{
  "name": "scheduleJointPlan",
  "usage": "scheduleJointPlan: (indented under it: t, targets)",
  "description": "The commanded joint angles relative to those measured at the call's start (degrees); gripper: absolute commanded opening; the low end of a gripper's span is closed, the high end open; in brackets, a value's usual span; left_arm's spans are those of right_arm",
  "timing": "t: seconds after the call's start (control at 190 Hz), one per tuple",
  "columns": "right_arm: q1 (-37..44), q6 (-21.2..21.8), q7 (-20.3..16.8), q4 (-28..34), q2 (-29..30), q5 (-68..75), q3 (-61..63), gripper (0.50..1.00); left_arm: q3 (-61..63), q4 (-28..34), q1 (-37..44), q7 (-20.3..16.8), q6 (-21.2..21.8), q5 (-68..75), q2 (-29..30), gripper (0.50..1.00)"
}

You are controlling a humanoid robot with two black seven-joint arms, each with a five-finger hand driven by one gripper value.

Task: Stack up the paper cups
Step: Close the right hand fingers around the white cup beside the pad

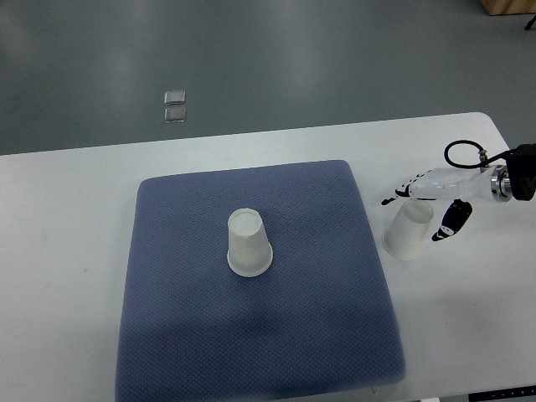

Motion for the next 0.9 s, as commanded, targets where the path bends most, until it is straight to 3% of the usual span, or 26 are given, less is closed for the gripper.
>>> scheduleJointPlan:
  t: [0.0, 0.174, 0.369, 0.896]
  targets:
    - [0.0, 0.0, 0.0, -0.1, 0.1, 0.0, 0.0, 0.907, 0.0, 0.0, 0.0, 0.1, 0.0, 0.0, 0.0, 1.0]
    - [0.1, 0.0, 0.1, -0.3, 0.2, 0.0, 0.0, 0.895, 0.0, 0.0, 0.0, 0.1, 0.0, 0.0, 0.0, 1.0]
    - [0.4, 0.1, 0.2, -0.3, 0.2, 0.2, 0.0, 0.832, 0.0, 0.0, 0.0, 0.0, 0.0, 0.0, 0.0, 1.0]
    - [0.8, 0.3, 0.7, 0.6, 0.2, 0.4, 0.0, 0.803, 0.0, 0.0, 0.0, 0.0, 0.0, 0.0, 0.0, 1.0]
